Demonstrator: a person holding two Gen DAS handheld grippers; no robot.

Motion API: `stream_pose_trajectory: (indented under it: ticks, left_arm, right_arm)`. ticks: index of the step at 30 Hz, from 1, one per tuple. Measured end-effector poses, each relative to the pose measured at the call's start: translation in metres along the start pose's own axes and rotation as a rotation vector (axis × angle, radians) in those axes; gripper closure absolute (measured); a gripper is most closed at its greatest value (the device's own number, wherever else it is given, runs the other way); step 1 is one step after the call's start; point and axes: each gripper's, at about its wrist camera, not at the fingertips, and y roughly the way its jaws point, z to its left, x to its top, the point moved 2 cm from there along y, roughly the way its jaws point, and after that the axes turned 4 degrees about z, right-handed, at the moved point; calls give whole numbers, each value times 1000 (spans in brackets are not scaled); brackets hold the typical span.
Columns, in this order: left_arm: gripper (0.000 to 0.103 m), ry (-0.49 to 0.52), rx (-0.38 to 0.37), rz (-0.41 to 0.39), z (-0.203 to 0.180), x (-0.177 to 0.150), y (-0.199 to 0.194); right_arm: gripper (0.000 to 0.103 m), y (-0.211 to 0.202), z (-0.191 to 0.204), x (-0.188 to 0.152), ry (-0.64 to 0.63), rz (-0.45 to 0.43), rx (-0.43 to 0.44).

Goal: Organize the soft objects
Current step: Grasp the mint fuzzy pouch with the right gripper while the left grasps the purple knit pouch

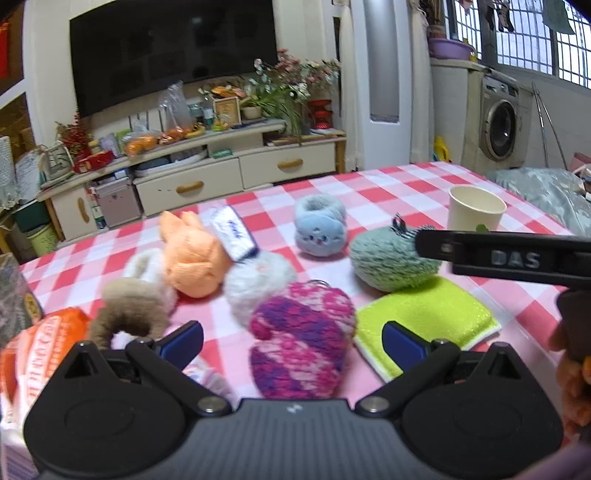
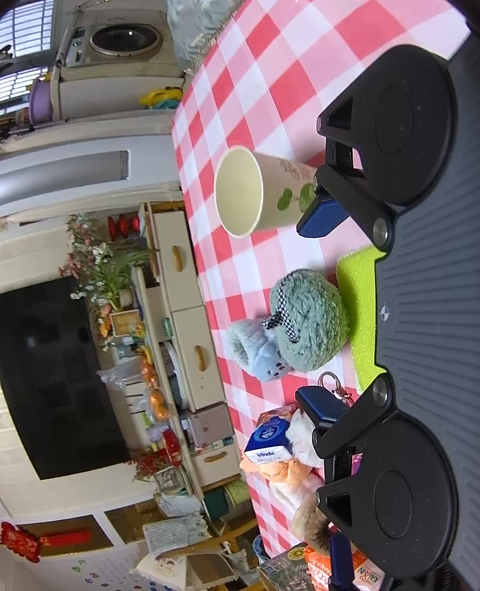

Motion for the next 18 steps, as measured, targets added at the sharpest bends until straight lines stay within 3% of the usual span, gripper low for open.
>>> stream_pose_trajectory:
  ticks: [18]
  left_arm:
    - [1, -92, -70, 102, 5, 6, 40]
  right_arm:
    - [0, 40, -5, 8, -48, 99, 10]
